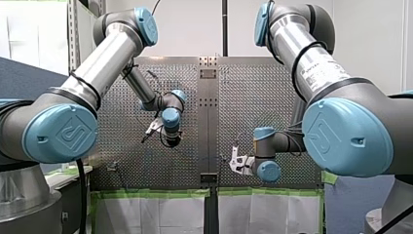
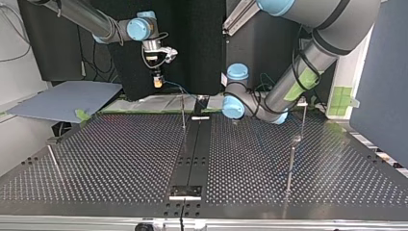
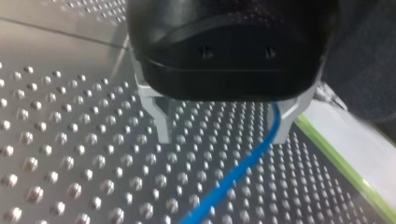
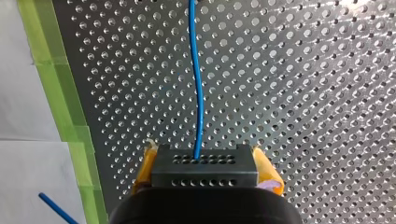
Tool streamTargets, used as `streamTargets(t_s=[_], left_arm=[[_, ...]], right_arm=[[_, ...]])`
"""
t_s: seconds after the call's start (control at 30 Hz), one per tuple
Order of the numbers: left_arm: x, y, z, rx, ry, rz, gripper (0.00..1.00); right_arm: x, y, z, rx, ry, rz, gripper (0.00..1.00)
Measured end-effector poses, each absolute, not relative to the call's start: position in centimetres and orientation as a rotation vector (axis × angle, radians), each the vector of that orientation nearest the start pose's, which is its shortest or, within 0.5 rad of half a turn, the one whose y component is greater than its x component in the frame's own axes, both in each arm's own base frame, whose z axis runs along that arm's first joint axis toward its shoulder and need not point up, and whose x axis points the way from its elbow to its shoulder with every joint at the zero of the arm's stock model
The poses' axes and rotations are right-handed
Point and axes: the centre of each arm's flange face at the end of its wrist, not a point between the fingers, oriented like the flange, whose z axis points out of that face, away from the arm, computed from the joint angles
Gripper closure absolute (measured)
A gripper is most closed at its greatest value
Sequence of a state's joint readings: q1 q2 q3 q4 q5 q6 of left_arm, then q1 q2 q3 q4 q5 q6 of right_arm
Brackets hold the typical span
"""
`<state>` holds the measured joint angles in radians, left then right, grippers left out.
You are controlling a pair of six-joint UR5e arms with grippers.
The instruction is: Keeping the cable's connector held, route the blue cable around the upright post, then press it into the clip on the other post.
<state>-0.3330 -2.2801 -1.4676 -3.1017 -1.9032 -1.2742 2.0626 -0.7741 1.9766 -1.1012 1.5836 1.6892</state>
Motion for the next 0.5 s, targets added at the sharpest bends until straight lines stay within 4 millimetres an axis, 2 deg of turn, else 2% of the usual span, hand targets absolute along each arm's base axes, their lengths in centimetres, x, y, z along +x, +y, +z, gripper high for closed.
streamTargets(t_s=[0.13, 0.37, 0.5], left_arm=[[55.5, -30.5, 12.1, 0.464, 2.087, 0.275, 0.0], [54.5, -31.9, 9.2, 0.471, 2.14, 0.182, 0.0], [53.9, -33.0, 8.7, 0.468, 2.145, 0.129, 0.0]], right_arm=[[36.9, -40.9, -1.5, 1.612, -1.108, 1.567, 1.0], [37.0, -41.0, -1.5, 1.613, -1.105, 1.57, 1.0], [37.0, -41.0, -1.4, 1.613, -1.104, 1.571, 1.0]])
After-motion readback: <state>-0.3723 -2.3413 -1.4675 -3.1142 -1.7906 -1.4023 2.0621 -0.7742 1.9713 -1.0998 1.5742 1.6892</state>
